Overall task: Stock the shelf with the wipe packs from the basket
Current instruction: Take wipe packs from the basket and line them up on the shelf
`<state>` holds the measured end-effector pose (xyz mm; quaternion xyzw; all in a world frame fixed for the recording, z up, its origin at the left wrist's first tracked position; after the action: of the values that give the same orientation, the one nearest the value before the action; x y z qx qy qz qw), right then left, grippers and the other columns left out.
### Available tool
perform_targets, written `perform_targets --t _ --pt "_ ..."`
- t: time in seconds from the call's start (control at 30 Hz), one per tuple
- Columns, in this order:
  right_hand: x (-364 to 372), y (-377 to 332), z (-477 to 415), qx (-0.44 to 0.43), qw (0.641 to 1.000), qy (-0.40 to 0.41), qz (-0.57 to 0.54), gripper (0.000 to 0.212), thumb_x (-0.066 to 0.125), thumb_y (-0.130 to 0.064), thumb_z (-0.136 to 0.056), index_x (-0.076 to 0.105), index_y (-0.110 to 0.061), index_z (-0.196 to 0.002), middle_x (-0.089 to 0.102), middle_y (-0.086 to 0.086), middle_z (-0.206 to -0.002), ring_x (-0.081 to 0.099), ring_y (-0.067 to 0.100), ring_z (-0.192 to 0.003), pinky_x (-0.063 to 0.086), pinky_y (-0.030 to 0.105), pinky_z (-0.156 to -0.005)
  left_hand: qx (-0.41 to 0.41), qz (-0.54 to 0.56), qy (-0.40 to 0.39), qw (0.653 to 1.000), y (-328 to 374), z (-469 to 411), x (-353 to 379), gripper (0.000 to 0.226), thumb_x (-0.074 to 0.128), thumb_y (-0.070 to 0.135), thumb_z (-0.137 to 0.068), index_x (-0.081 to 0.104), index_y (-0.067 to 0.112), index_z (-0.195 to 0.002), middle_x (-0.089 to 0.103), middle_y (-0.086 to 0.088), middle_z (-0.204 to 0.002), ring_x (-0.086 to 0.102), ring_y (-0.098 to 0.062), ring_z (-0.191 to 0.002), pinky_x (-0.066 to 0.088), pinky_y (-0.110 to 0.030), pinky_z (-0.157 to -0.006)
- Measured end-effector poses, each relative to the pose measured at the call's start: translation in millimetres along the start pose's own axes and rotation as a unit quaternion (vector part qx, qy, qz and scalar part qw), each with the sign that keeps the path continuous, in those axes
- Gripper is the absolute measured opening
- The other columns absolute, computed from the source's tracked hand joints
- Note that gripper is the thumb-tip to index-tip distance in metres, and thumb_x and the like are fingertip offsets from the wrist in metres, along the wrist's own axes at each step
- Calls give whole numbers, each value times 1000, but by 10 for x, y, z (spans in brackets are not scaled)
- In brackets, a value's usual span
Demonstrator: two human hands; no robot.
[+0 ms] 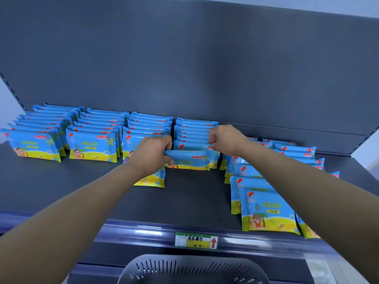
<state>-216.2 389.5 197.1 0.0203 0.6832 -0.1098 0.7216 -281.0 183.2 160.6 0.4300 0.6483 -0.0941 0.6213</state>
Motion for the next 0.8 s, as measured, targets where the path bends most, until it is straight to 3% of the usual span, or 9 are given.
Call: perform_targets --t 0.1,0.23,0.37,0.47,0.53,0.63,0.8 --pt "10 -2 22 2 1000 2 -3 6 63 -20 -86 57 -19 -87 63 5 -104 56 23 -97 50 36 -82 -16 26 -18 999 -10 41 -71 40 79 19 -68 40 17 -70 46 1 -62 35 -18 -57 25 -30 -48" --pt "25 -19 56 9 1000 20 8 15 62 -21 -87 60 -14 -100 61 6 -109 55 24 -101 46 33 -80 -39 77 -44 995 -93 136 -211 42 80 16 -69 38 18 -70 40 0 -65 29 -15 -56 26 -29 -51" --pt "7 -96 72 8 999 36 27 22 61 -19 -86 58 -13 -106 58 7 -114 53 26 -104 42 31 -79 -81 112 -84 987 -311 260 -414 36 81 14 -67 46 19 -73 51 2 -75 45 -18 -67 35 -27 -57" --pt "10 -212 85 -4 998 45 41 26 59 -19 -86 57 -13 -111 55 9 -117 51 28 -108 42 34 -84 -119 51 -126 984 -496 344 -476 33 80 19 -70 55 16 -90 57 -5 -94 54 -22 -82 40 -28 -64" --pt "18 -317 87 -16 998 54 41 26 57 -19 -88 56 -13 -113 54 9 -118 49 28 -110 42 36 -86 -154 35 -147 976 -608 375 -453 40 75 22 -76 57 12 -110 57 -9 -111 55 -24 -98 43 -32 -80" --pt "47 -462 73 -38 997 62 30 26 56 -20 -89 56 -14 -115 54 9 -119 48 28 -112 40 36 -88 -153 -63 -190 968 -681 378 -342 56 65 32 -85 44 19 -135 43 -6 -136 44 -26 -123 32 -41 -104" --pt "120 -566 62 -62 996 45 53 34 59 -27 -89 54 -16 -121 52 9 -124 44 28 -117 38 38 -93 -127 -65 -264 954 -710 276 -197 83 70 43 -78 28 17 -144 30 -3 -146 36 -25 -131 29 -40 -108"
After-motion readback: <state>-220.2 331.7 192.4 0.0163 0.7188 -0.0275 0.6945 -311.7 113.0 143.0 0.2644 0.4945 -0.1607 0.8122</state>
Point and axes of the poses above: each hand's wrist, its own z-axis away from the middle knuckle, its own x-axis out of the palm, y = z × x, the point moved 2 cm from there along -z, towards the middle knuckle
